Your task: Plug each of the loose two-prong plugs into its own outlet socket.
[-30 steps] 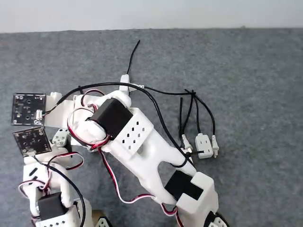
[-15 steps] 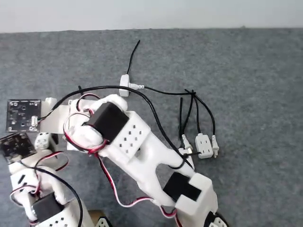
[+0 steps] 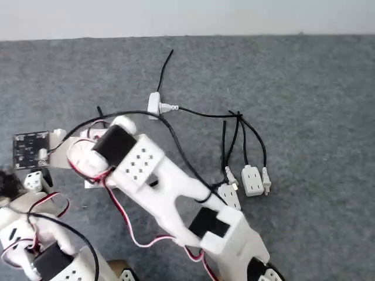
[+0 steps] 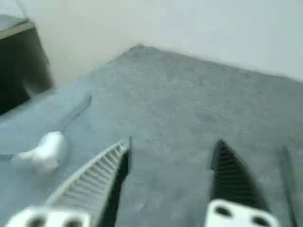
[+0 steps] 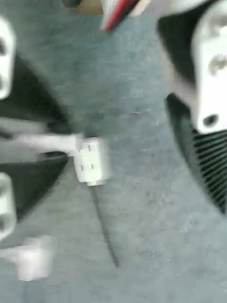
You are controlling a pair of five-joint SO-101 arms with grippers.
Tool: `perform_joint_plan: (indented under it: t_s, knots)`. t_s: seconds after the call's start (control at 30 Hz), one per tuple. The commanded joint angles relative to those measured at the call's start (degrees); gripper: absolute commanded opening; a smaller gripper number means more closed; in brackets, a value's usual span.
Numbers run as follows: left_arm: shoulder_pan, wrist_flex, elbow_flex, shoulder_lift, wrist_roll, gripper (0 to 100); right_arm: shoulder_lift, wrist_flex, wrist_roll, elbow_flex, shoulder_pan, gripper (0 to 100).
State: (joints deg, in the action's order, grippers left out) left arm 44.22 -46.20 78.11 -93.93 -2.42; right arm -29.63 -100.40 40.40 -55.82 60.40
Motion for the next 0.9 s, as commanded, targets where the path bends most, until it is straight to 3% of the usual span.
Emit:
perform_joint_plan:
  t_s: [0.0, 0.27, 0.87]
  knots:
    - [-1.23, 0.35, -4.18, -0.53, 0.79, 27, 0.48, -0.75, 0.35, -1.32, -2.07, 0.9]
    - [-1.49, 0.44, -3.65, -0.53, 0.79, 27, -0.48, -1.71, -1.58, -4.57, -2.59, 0.9]
    - [-1.23, -9.14, -12.09, -0.53, 0.88, 27, -11.38, 1.63, 11.96, -4.92, -5.05, 0.9]
